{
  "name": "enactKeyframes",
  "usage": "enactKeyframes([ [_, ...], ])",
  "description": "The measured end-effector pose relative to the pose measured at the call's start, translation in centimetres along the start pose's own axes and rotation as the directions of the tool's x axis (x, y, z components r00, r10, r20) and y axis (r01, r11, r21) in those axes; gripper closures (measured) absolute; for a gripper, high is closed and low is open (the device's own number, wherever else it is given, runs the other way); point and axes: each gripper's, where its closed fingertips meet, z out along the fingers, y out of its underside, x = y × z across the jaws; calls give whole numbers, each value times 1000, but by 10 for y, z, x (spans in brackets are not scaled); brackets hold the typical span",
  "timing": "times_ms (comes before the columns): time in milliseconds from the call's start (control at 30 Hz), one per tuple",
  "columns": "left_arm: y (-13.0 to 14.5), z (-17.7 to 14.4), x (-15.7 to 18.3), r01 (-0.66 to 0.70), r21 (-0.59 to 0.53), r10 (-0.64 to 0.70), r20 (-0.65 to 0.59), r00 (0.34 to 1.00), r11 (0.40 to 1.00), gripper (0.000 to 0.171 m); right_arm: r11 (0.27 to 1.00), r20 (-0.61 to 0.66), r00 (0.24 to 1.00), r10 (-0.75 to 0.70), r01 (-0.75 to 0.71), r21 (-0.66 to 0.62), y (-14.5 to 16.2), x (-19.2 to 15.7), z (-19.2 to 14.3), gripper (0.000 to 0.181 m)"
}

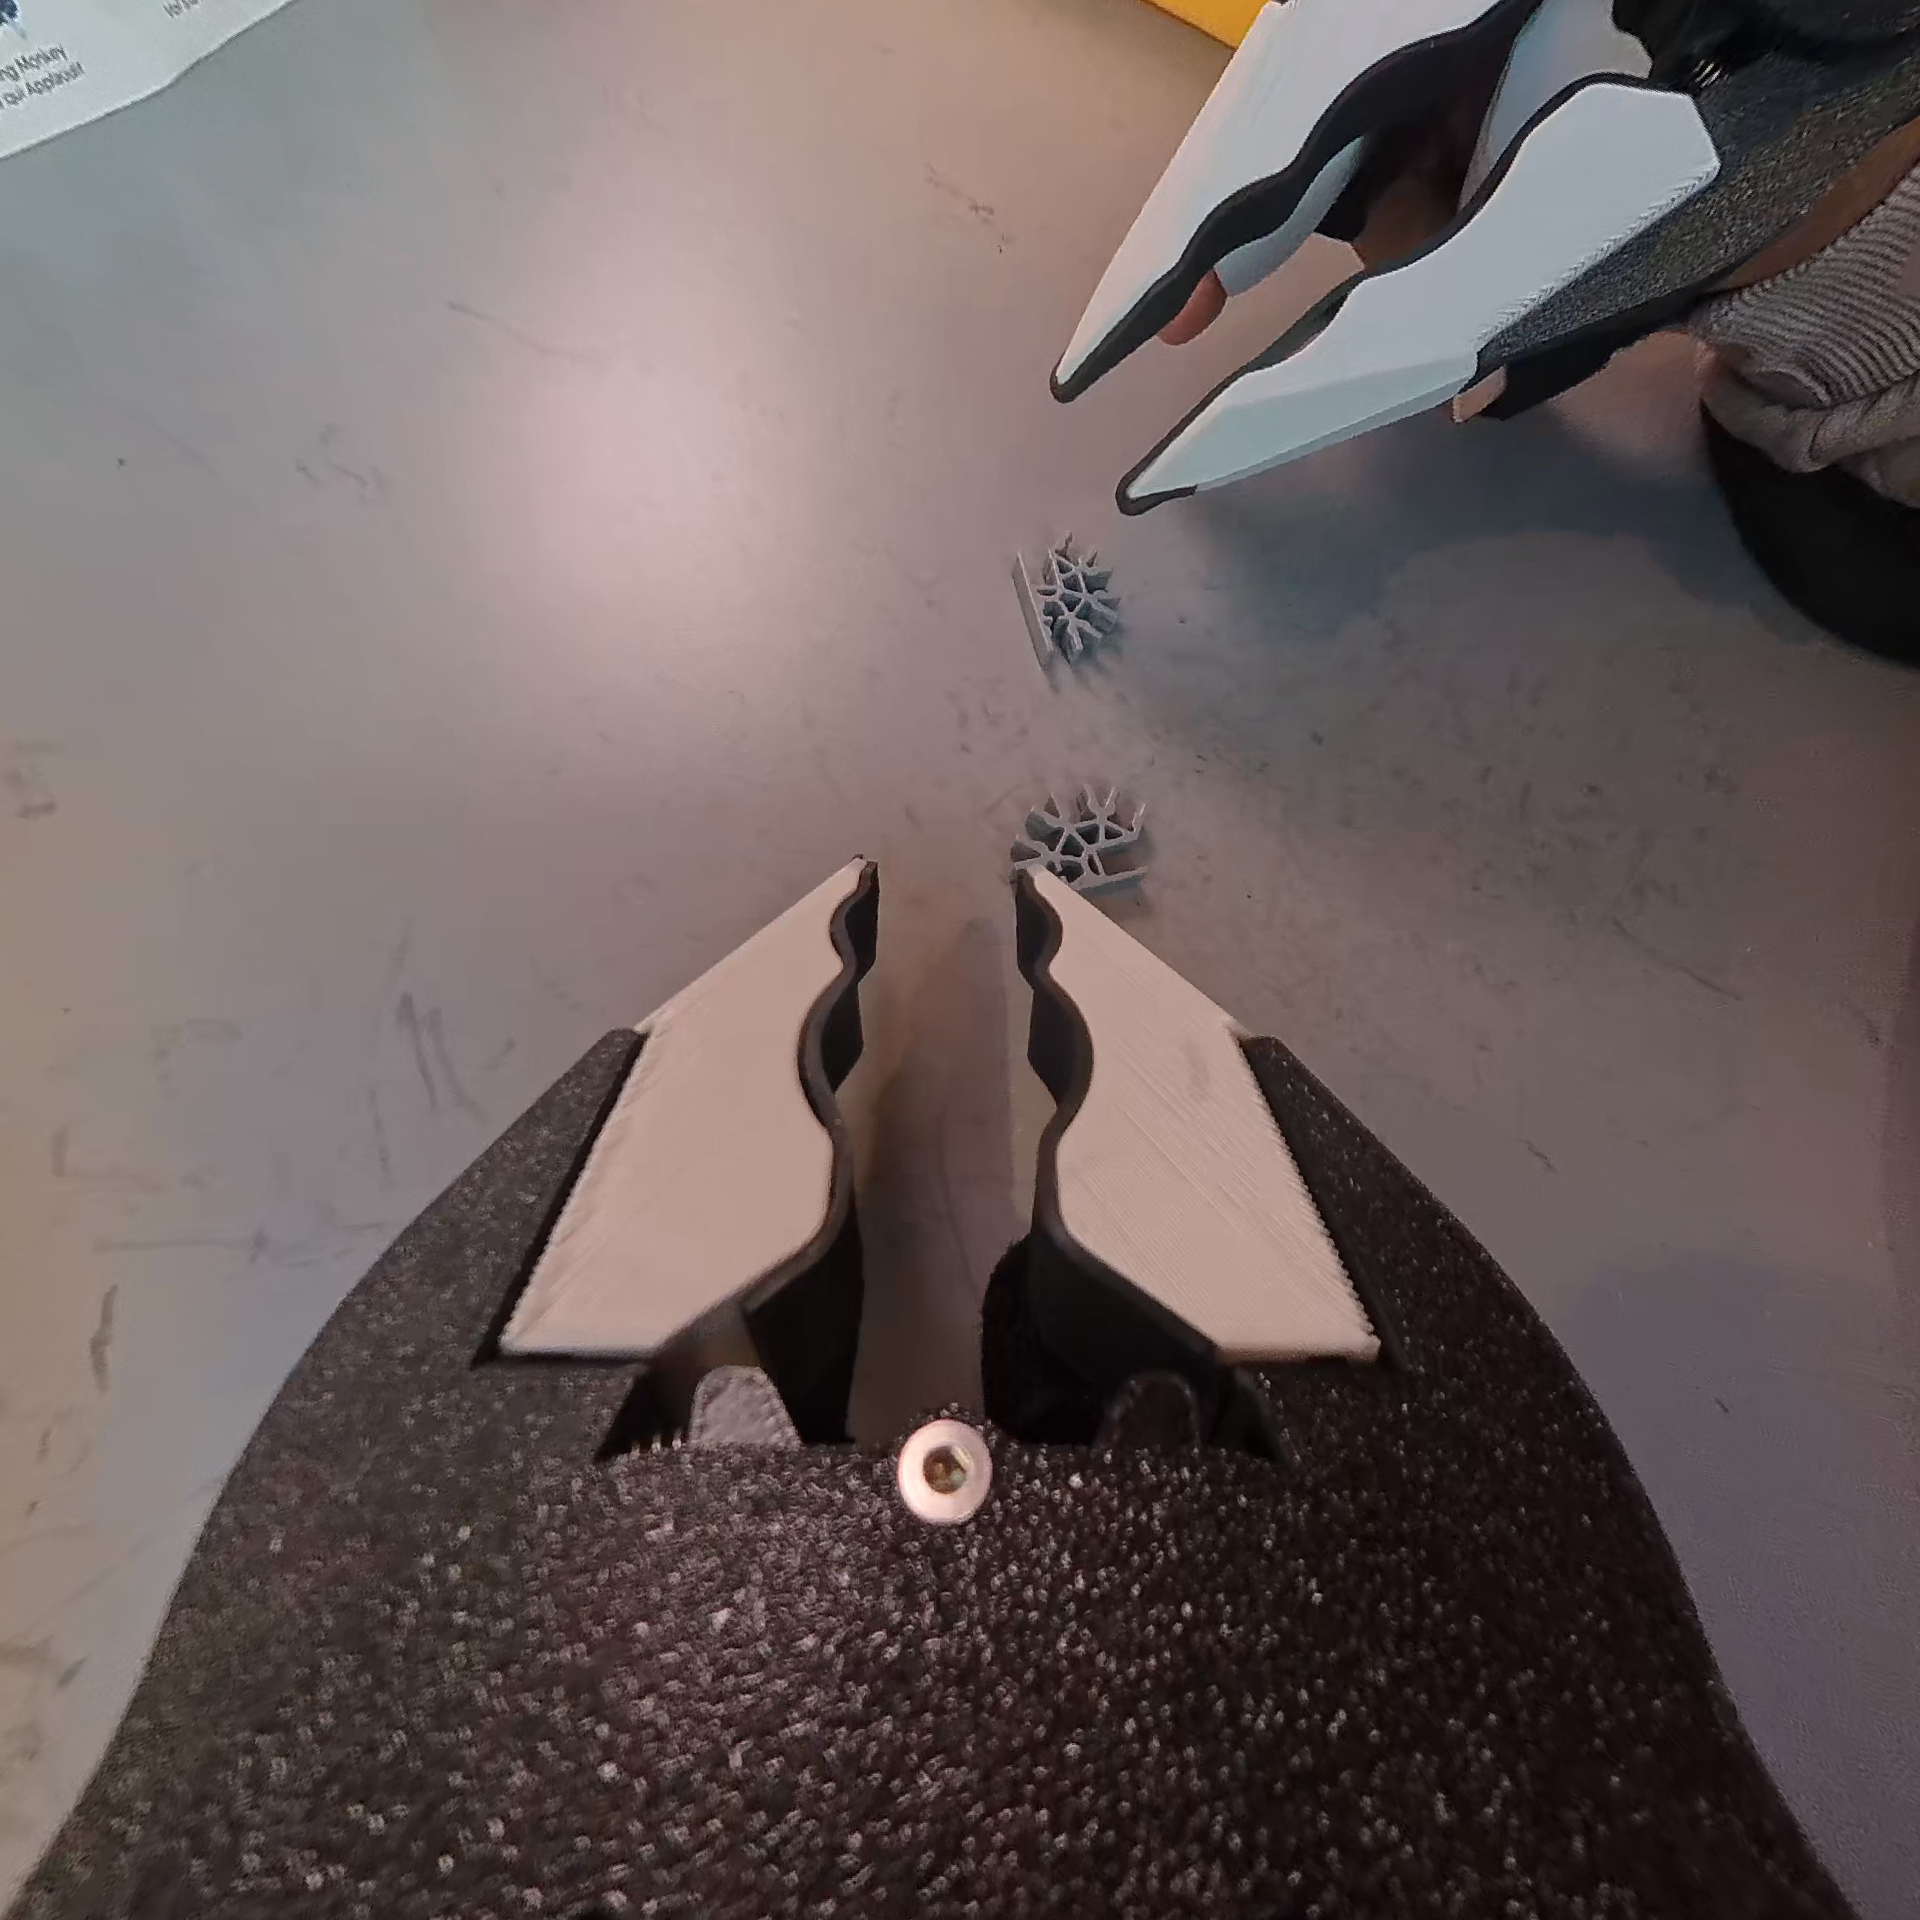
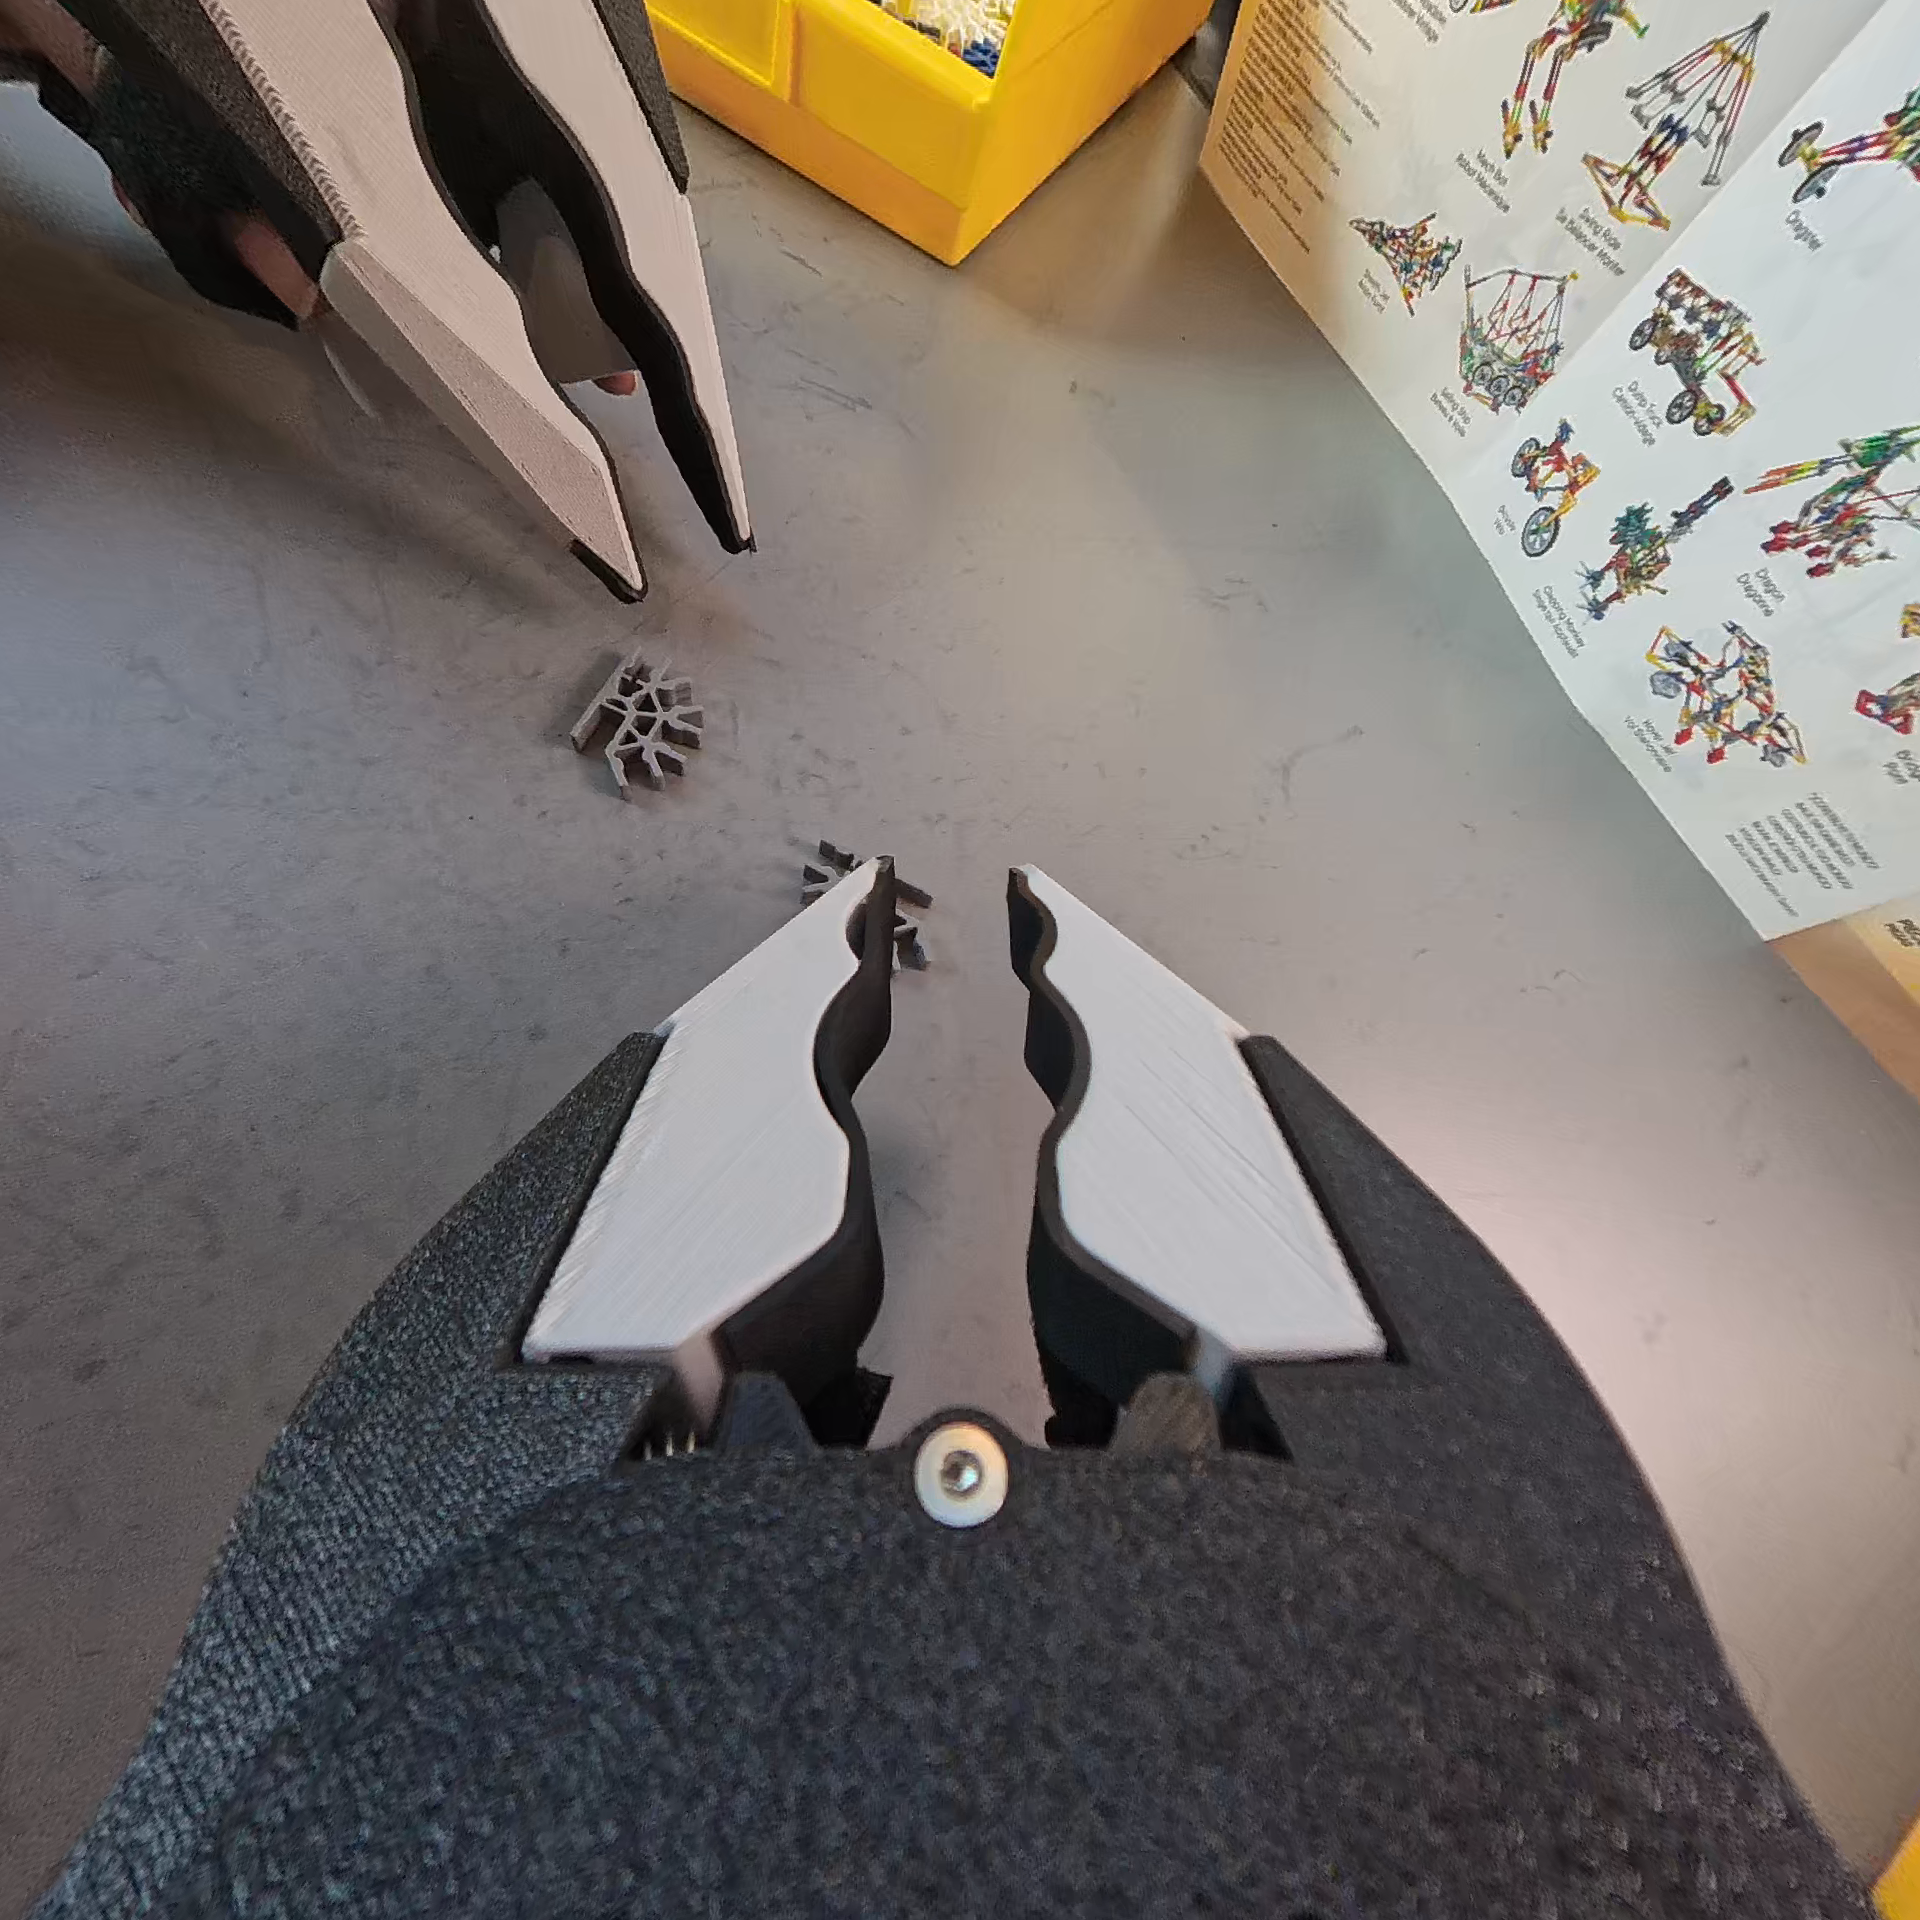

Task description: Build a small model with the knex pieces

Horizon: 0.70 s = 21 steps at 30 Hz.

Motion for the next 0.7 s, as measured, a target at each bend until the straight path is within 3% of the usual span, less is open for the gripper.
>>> enactKeyframes([
  [233, 0, 0, 0, 14, 7, -14, -15, 1000, 1000, 145, 998, 9, 998, 66, -66, -10, 4, 4, -1, 158],
  [433, 1, 2, 8, -9, -1, 9, -47, 999, 1000, 144, 998, 135, 990, 35, -27, -64, 10, -20, -1, 147],
  [700, 6, 9, 20, -51, -32, 48, -90, 995, 998, 141, 992, 113, 991, 70, -57, -116, 20, -19, 9, 147],
])
